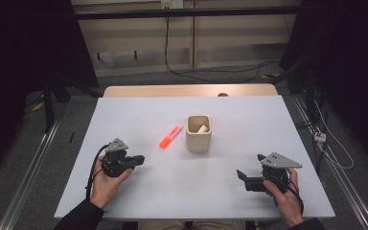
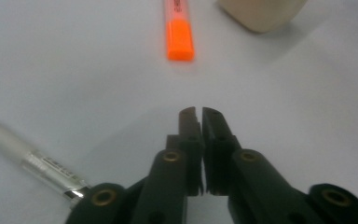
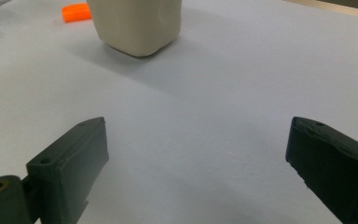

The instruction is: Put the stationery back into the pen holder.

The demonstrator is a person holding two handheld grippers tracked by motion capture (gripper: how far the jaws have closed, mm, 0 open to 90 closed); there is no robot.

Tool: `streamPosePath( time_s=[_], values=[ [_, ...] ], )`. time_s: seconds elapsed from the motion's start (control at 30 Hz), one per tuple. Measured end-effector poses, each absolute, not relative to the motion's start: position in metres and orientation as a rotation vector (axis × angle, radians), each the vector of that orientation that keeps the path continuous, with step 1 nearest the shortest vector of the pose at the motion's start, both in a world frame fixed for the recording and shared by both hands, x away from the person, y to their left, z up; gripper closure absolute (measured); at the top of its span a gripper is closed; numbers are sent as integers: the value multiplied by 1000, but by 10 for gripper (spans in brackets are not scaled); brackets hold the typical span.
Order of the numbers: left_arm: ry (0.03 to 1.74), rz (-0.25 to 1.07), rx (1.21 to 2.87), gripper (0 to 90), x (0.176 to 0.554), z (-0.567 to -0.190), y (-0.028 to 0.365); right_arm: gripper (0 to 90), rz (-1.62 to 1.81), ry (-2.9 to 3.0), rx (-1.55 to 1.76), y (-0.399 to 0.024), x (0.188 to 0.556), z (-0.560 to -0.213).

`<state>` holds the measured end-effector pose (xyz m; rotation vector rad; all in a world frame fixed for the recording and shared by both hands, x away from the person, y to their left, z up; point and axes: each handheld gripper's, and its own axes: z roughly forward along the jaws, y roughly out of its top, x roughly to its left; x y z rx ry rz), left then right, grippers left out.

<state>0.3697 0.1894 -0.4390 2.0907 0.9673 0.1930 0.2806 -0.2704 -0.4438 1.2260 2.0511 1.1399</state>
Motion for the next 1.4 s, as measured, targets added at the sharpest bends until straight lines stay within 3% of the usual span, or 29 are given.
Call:
streamPosePath(
  time_s=[0.47, 0.7, 1.4],
  values=[
    [1036, 164, 2184, 900, 374, -451, 190, 55, 1142, 2059, 1218, -270, 280, -444],
    [1079, 81, 2172, 900, 376, -450, 199, 55, 1143, 2062, 1217, -270, 280, -444],
    [1118, 73, 2219, 900, 369, -444, 227, 55, 1143, 2065, 1213, -269, 280, -444]
  ],
)
